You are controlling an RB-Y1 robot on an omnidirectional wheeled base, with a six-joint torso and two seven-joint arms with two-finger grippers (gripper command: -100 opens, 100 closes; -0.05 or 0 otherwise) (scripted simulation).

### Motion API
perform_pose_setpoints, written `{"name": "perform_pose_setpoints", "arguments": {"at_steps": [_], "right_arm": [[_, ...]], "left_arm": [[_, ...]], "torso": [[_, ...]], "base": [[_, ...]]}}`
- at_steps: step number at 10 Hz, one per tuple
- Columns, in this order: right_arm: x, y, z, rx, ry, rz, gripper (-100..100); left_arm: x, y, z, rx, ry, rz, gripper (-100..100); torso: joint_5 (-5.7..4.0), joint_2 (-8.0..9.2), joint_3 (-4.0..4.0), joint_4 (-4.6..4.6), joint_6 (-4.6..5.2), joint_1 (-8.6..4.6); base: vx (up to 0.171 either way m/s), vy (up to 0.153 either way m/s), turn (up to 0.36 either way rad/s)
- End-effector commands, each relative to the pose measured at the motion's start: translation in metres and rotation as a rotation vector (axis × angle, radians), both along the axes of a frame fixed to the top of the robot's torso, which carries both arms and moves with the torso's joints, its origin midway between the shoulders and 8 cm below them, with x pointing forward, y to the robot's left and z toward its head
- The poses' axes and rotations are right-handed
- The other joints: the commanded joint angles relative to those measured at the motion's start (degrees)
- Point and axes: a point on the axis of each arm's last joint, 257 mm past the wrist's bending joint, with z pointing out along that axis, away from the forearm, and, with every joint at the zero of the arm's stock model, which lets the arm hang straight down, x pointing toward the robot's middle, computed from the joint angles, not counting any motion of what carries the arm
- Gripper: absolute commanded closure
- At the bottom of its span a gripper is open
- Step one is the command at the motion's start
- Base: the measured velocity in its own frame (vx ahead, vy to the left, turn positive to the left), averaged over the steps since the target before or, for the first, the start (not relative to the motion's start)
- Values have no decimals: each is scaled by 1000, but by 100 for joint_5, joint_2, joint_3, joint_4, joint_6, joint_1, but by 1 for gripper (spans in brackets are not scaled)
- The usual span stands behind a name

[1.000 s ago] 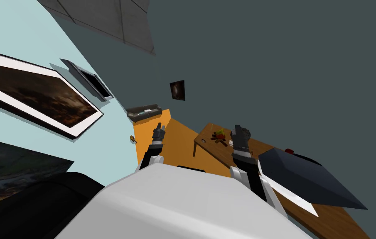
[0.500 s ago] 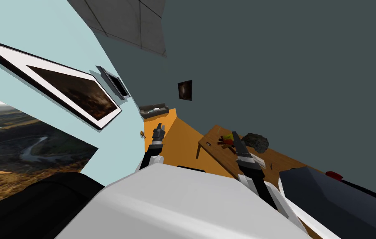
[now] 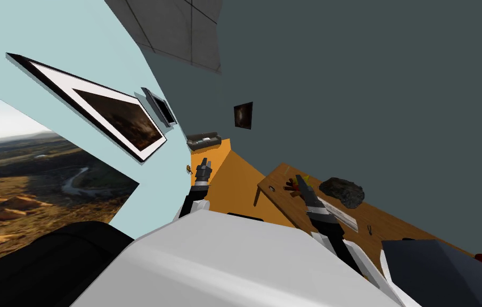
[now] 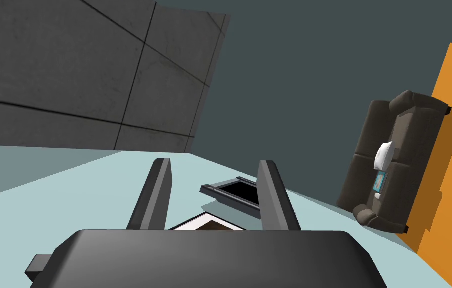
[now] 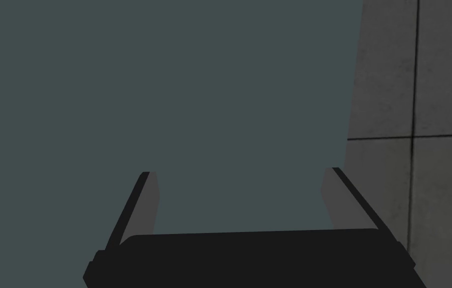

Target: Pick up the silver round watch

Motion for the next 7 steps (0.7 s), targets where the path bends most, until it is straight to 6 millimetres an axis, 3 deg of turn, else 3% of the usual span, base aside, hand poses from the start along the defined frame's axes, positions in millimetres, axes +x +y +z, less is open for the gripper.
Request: {"name": "perform_pose_setpoints", "arguments": {"at_steps": [1, 2, 3, 4, 7], "right_arm": [[-3, -9, -20, -54, 45, -5, -100], [-3, -11, -25, -53, 55, -9, -100], [-7, -21, -45, -100, 102, -15, -100], [-8, -22, -46, -100, 105, -16, -100], [-22, -45, -92, -197, 214, -30, -100]], "left_arm": [[0, 0, 0, 0, 0, 0, 0], [0, 0, 0, 0, 0, 0, 0], [0, 0, 0, 0, 0, 0, 0], [0, 0, 0, 0, 0, 0, 0], [0, 0, 0, 0, 0, 0, 0]], "torso": [[0, 0, 0, 0, 0, 0], [1, -2, -1, 0, -4, 2], [0, -2, -1, 0, 0, 1], [1, -3, -1, 0, -3, 1], [0, -11, -6, -2, -4, -1]], "base": [[32, 9, 227], [29, 2, 138], [33, 6, 258], [29, -2, 130], [45, 0, 276]]}}
